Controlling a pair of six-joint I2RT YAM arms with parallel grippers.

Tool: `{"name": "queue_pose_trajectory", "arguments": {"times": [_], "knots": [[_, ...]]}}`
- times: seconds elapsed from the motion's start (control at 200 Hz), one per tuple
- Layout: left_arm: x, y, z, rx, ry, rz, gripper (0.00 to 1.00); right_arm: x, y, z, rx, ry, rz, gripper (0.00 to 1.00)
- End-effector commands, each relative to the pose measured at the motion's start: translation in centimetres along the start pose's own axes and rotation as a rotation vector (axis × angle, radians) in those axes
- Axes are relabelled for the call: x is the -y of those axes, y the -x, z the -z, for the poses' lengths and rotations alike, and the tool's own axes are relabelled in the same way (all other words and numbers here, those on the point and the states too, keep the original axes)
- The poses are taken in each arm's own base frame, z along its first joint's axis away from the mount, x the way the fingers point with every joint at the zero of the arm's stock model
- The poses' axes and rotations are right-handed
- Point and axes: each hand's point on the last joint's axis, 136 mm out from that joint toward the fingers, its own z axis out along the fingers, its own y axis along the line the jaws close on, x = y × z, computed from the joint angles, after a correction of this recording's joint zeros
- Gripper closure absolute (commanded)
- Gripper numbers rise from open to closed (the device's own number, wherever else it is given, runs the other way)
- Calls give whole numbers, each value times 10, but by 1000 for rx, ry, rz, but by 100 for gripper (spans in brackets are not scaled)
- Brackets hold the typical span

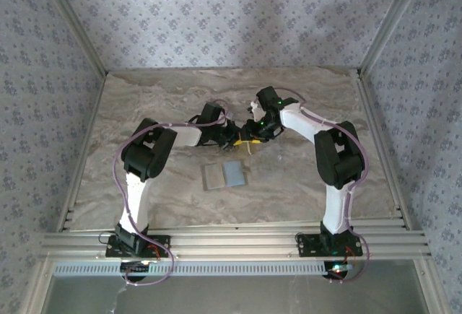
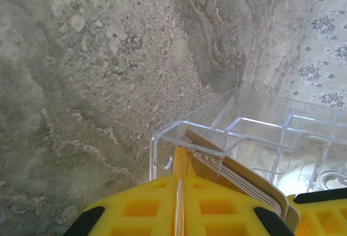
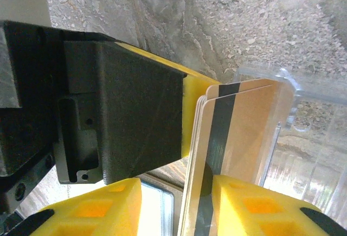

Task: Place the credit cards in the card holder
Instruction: Pick up the credit card from the storage box.

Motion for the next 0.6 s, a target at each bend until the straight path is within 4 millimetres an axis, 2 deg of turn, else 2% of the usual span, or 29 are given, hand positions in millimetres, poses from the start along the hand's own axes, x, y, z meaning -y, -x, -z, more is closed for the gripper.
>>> {"name": "queue_pose_trajectory", "arguments": {"times": [0.0,0.455,0.595], "knots": [[4,-9,-10,-36,-1,-19,89,-8,10,6,36,49,16,61],[3,-11,-13,-38,26,-26,89,0,11,9,42,36,4,75],[1,-10,-13,-35,32,-23,89,-1,10,16,53,32,5,79]]}}
